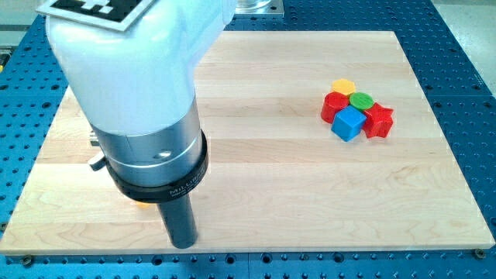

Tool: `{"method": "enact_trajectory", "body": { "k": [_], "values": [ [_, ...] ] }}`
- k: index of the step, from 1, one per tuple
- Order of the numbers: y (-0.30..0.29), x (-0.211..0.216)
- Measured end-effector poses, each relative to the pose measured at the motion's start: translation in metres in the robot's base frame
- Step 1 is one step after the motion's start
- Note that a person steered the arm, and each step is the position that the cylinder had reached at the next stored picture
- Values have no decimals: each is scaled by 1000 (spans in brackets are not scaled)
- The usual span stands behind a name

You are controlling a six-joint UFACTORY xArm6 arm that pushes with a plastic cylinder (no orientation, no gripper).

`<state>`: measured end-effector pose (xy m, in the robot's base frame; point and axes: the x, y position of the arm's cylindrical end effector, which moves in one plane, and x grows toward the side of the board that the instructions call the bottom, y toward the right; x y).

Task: Push the yellow heart towards the center left of the board

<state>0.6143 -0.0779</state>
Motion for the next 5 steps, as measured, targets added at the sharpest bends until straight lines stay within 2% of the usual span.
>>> {"method": "enact_trajectory", "body": {
  "k": [3, 5],
  "values": [
    [0, -9],
    [-56, -74]
  ]
}}
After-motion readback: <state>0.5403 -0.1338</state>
